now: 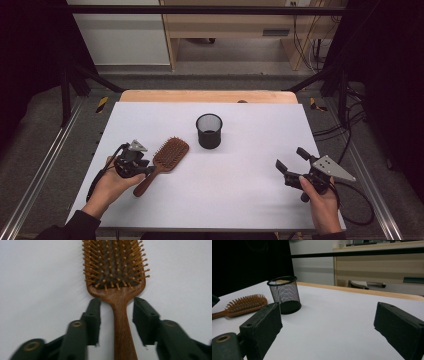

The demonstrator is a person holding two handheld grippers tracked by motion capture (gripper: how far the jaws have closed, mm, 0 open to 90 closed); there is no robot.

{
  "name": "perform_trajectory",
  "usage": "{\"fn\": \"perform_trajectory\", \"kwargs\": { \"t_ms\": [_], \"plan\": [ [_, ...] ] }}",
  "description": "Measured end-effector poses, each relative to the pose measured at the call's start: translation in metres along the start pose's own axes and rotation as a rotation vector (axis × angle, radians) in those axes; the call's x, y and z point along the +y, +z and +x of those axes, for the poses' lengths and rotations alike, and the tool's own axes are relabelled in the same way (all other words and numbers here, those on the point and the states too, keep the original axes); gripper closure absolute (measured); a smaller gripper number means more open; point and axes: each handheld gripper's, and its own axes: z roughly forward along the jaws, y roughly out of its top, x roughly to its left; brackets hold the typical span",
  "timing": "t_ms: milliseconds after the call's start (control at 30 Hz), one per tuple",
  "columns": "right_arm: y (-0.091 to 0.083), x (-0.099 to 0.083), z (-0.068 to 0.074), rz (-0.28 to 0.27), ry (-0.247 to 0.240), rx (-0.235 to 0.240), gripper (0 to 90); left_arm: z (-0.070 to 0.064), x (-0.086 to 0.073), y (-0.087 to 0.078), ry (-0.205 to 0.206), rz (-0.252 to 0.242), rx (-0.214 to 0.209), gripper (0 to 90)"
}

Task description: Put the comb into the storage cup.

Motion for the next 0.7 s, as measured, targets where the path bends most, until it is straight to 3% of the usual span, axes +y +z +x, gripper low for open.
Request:
{"fn": "perform_trajectory", "kwargs": {
  "t_ms": [33,67,133,300,567,700],
  "plan": [
    [0.0,0.0,0.0,0.0,0.001,0.0,7.7,-0.002,0.001,0.002,0.003,0.009,0.009,52.3],
    [0.0,0.0,0.0,0.003,0.003,0.0,7.6,-0.003,0.001,0.004,0.001,0.02,0.015,38.7],
    [0.001,-0.001,0.0,0.004,0.003,0.002,7.5,-0.005,0.002,0.009,-0.002,0.038,0.04,27.2],
    [0.001,-0.001,0.0,0.008,0.0,0.003,7.3,-0.004,0.004,0.016,-0.013,0.073,0.048,11.2],
    [0.001,-0.001,0.0,0.014,-0.002,0.007,7.1,-0.004,0.004,0.025,-0.005,0.104,0.039,8.1],
    [0.002,-0.001,0.0,0.015,0.0,0.007,7.1,-0.005,0.005,0.028,-0.001,0.129,0.025,15.7]
  ]
}}
